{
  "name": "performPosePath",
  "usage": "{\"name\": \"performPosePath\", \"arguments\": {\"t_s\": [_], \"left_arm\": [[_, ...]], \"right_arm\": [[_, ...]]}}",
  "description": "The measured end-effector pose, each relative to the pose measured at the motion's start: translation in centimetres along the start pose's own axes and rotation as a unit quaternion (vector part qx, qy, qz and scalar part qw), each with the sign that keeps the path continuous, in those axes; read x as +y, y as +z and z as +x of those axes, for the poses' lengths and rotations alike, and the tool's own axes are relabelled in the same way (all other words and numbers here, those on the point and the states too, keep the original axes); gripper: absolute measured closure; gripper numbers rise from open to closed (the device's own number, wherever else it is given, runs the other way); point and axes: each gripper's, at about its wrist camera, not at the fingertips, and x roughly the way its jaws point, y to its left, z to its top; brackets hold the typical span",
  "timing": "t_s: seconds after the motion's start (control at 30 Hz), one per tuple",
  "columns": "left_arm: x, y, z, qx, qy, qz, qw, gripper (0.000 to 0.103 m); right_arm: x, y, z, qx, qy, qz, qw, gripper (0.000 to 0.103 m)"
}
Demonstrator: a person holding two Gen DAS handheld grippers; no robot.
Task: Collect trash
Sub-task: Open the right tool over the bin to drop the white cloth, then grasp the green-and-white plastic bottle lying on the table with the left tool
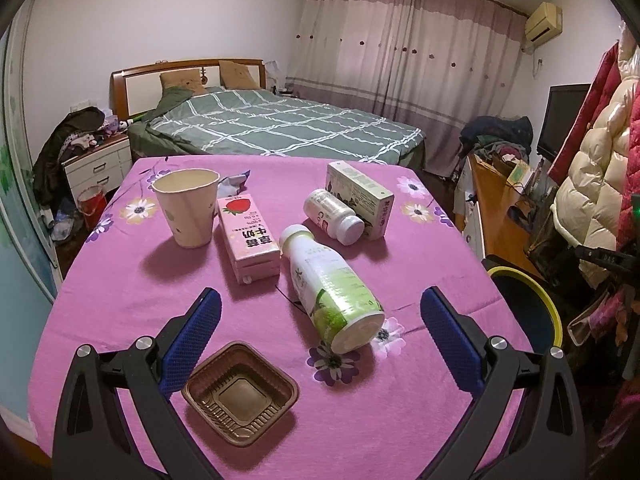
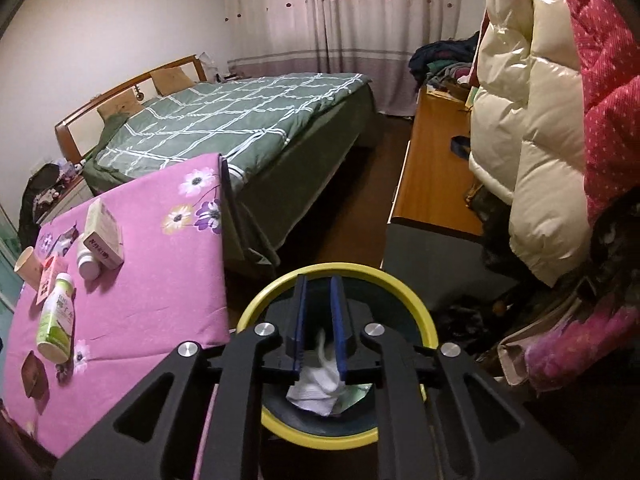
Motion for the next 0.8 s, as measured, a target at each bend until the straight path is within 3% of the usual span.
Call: {"name": "performPosePath", "arguments": {"t_s": [0.1,0.37,0.57,0.8], "left_arm": [[-0.4,-0.2,0.5,0.005,-0.005,0.0,1.0,0.005],[-2.0,-1.2,4.4,0.044,-0.021,0.007,0.9988,0.005],[-2.8,-2.1,8.0,0.057,-0.001,-0.006,0.9983,0.006],[-2.8,-2.0,10.8,0.072,0.026,-0.022,0.9969,0.021]], "right_arm": [[-0.1,-0.1,0.0,-0.002,0.005,0.002,1.0,0.083],[0.4,-0.7,1.0,0.008,0.024,0.004,1.0,0.082],[0.3,-0.9,1.6,0.013,0.031,0.007,0.999,0.082],[0.0,-1.0,2.3,0.019,0.036,0.01,0.999,0.082]]}}
